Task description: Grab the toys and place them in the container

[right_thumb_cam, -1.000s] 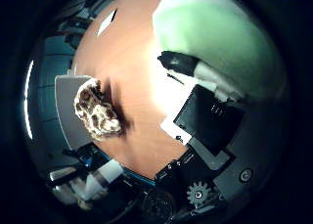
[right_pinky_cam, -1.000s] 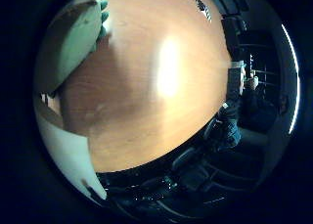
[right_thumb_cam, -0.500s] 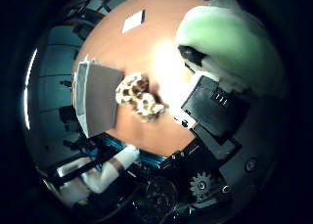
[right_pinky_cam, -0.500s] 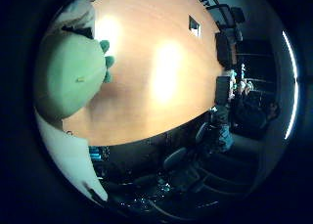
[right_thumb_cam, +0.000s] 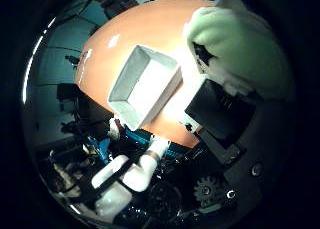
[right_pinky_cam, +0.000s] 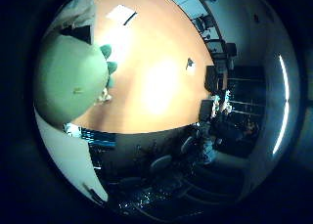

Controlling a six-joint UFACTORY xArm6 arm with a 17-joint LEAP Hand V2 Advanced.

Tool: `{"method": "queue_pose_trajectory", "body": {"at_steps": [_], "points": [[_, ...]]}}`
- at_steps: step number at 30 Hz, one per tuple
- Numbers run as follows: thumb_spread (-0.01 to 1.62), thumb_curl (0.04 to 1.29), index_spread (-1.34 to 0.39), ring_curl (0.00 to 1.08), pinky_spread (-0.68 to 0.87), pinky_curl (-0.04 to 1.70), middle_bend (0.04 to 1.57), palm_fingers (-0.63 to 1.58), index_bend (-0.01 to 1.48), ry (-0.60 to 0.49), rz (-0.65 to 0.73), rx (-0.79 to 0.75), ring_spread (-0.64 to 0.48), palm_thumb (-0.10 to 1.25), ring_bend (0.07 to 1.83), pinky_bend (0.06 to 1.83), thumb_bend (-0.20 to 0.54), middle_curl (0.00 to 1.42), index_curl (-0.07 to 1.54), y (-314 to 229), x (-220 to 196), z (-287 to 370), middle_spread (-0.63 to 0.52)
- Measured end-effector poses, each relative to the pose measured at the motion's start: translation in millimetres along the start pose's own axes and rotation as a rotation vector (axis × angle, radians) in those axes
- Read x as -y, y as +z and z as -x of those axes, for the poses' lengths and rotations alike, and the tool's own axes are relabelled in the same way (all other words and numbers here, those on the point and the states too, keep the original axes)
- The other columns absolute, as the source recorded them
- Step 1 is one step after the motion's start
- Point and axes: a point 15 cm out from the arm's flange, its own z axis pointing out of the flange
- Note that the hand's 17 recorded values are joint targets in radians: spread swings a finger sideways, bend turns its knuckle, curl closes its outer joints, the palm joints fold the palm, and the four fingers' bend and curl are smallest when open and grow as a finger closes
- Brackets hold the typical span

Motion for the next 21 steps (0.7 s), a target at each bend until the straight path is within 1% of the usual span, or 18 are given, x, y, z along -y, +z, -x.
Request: {"method": "queue_pose_trajectory", "body": {"at_steps": [4,8,15,18,19,21], "points": [[0.62,0.82,-0.26,0.68,-0.19,0.93,1.35,1.11,1.06,-0.054,-0.034,0.009,-0.21,1.00,1.37,1.19,-0.023,0.71,0.81,-16.6,21.0,63.3,-0.13],[0.62,0.83,-0.26,0.69,-0.19,0.95,1.35,1.11,1.05,-0.094,-0.059,0.020,-0.21,1.01,1.37,1.17,-0.021,0.71,0.82,-26.0,31.6,110.3,-0.13],[0.63,0.85,-0.25,0.70,-0.20,0.99,1.36,1.12,1.05,-0.137,-0.085,0.036,-0.21,1.00,1.37,1.16,-0.022,0.71,0.83,-30.5,40.8,152.1,-0.13],[0.67,0.84,-0.26,0.70,-0.20,1.00,1.36,1.11,1.04,-0.150,-0.099,0.056,-0.21,0.96,1.37,1.16,-0.029,0.71,0.84,-32.6,43.7,162.1,-0.13],[0.71,0.83,-0.26,0.70,-0.21,1.01,1.35,1.12,1.04,-0.153,-0.107,0.064,-0.21,0.94,1.37,1.15,-0.028,0.71,0.84,-34.1,44.5,165.1,-0.13],[0.92,0.73,-0.26,0.68,-0.23,0.97,1.31,1.13,1.01,-0.156,-0.113,0.071,-0.21,0.85,1.35,1.11,-0.034,0.69,0.82,-35.2,44.4,166.6,-0.13]]}}
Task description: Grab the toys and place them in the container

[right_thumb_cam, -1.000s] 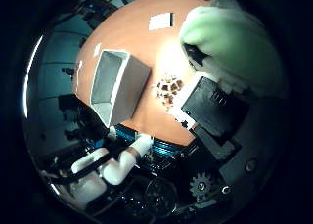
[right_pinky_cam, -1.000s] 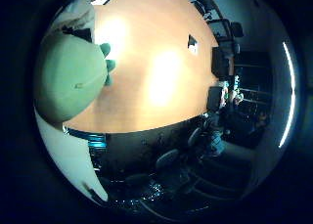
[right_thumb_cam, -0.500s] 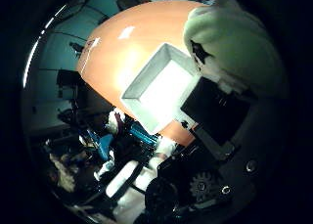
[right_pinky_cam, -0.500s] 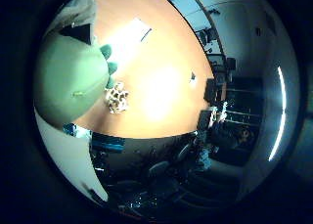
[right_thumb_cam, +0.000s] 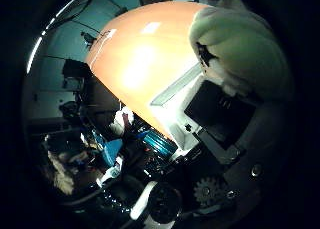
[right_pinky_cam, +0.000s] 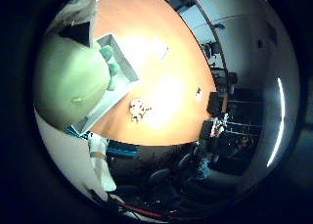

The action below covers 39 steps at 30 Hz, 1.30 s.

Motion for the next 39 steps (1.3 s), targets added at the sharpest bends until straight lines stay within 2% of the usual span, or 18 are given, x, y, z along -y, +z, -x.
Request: {"method": "queue_pose_trajectory", "body": {"at_steps": [1,3,5,8,11,14,22,30,39], "points": [[0.97,0.69,-0.27,0.67,-0.24,0.95,1.30,1.13,0.97,-0.006,0.003,0.001,-0.21,0.82,1.34,1.08,-0.038,0.68,0.81,0.8,-0.1,0.0,-0.13],[1.05,0.58,-0.31,0.62,-0.32,0.87,1.20,0.99,0.78,-0.008,0.014,0.003,-0.22,0.71,1.27,1.02,-0.046,0.64,0.76,2.3,-2.2,0.2,-0.16],[1.07,0.49,-0.36,0.60,-0.39,0.83,1.13,0.83,0.52,-0.008,0.024,0.004,-0.25,0.63,1.26,1.03,-0.043,0.61,0.70,3.8,-3.6,-0.1,-0.19],[1.07,0.41,-0.44,0.56,-0.41,0.80,0.92,0.53,0.32,-0.010,0.032,0.006,-0.26,0.55,1.20,1.04,-0.035,0.56,0.61,4.4,-5.9,0.8,-0.24],[1.06,0.36,-0.46,0.52,-0.32,0.78,0.82,0.33,0.30,-0.011,0.048,0.008,-0.26,0.52,1.10,0.95,-0.036,0.52,0.57,5.5,-10.0,0.8,-0.24],[1.03,0.33,-0.46,0.46,-0.13,0.74,0.72,0.23,0.28,-0.017,0.064,0.012,-0.22,0.48,1.00,0.83,-0.033,0.48,0.52,6.1,-14.3,1.2,-0.22],[0.99,0.29,-0.48,0.36,0.19,0.64,0.50,0.20,0.21,-0.011,0.085,0.012,-0.14,0.45,0.83,0.73,-0.029,0.39,0.43,7.2,-22.9,-11.0,-0.13],[0.98,0.29,-0.46,0.30,0.32,0.56,0.43,0.22,0.17,0.033,0.100,0.003,-0.10,0.44,0.75,0.67,-0.028,0.36,0.36,-0.6,-45.7,-36.0,-0.11],[0.99,0.28,-0.40,0.26,0.36,0.47,0.43,0.24,0.16,0.196,0.183,0.011,-0.08,0.43,0.69,0.63,-0.028,0.36,0.31,23.0,-127.2,-123.2,-0.12]]}}
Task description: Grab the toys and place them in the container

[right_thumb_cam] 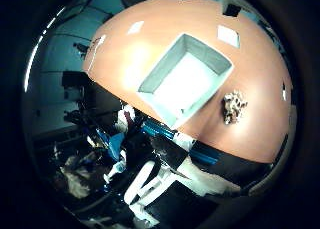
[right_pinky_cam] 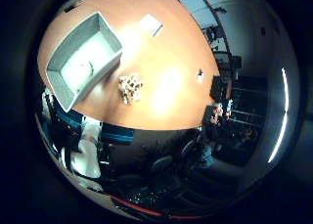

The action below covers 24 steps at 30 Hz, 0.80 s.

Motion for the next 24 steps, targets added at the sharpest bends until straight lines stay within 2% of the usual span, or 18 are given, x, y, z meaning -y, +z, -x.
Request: {"method": "queue_pose_trajectory", "body": {"at_steps": [8,16,20,24], "points": [[1.02,0.28,-0.30,0.24,0.37,0.41,0.40,0.27,0.18,0.235,0.045,0.007,-0.05,0.44,0.65,0.60,-0.025,0.35,0.31,72.4,-46.1,-85.0,-0.06],[1.03,0.27,-0.15,0.23,0.39,0.37,0.32,0.15,0.15,0.372,0.146,0.097,0.07,0.40,0.62,0.64,-0.029,0.33,0.28,164.9,-78.3,-80.4,0.11],[1.02,0.27,-0.12,0.23,0.40,0.35,0.30,0.13,0.15,0.442,0.090,0.095,0.11,0.38,0.61,0.65,-0.028,0.33,0.28,180.1,-63.1,-84.0,0.17],[1.02,0.27,-0.11,0.23,0.40,0.32,0.29,0.14,0.16,0.477,0.059,0.134,0.13,0.37,0.59,0.64,-0.025,0.33,0.27,213.0,-51.8,-71.8,0.18]]}}
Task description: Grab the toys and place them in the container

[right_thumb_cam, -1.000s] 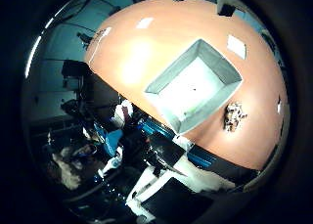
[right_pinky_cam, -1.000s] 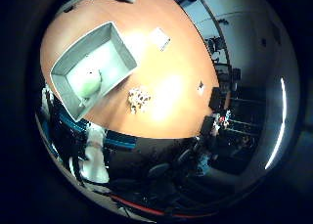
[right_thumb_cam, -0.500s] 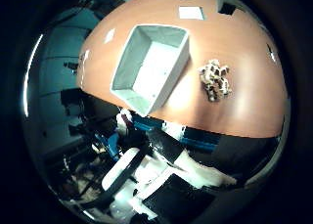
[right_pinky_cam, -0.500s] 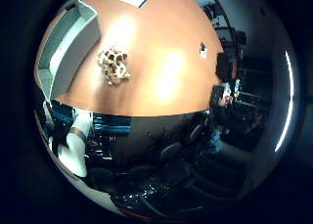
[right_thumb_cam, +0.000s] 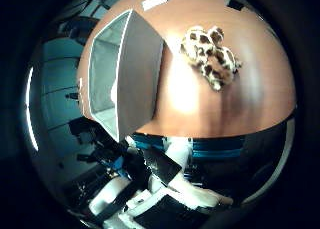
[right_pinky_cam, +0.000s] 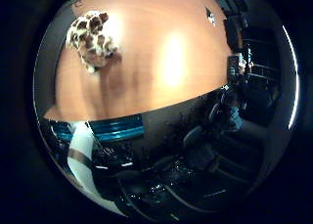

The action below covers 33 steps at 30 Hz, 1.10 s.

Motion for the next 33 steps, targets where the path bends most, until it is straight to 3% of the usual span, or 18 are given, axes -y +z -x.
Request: {"method": "queue_pose_trajectory", "body": {"at_steps": [14,29,33], "points": [[1.01,0.29,-0.14,0.21,0.40,0.27,0.26,0.17,0.17,0.045,-0.071,-0.007,0.16,0.44,0.49,0.55,-0.025,0.33,0.30,44.4,33.8,-20.4,0.15],[1.00,0.29,-0.17,0.21,0.40,0.25,0.25,0.23,0.17,0.004,-0.043,0.003,0.16,0.47,0.42,0.49,-0.026,0.34,0.30,80.5,56.3,-25.5,0.08],[1.00,0.30,-0.20,0.21,0.37,0.23,0.28,0.32,0.18,-0.012,-0.060,-0.004,0.10,0.51,0.44,0.45,-0.023,0.34,0.31,86.4,68.3,-23.0,0.02]]}}
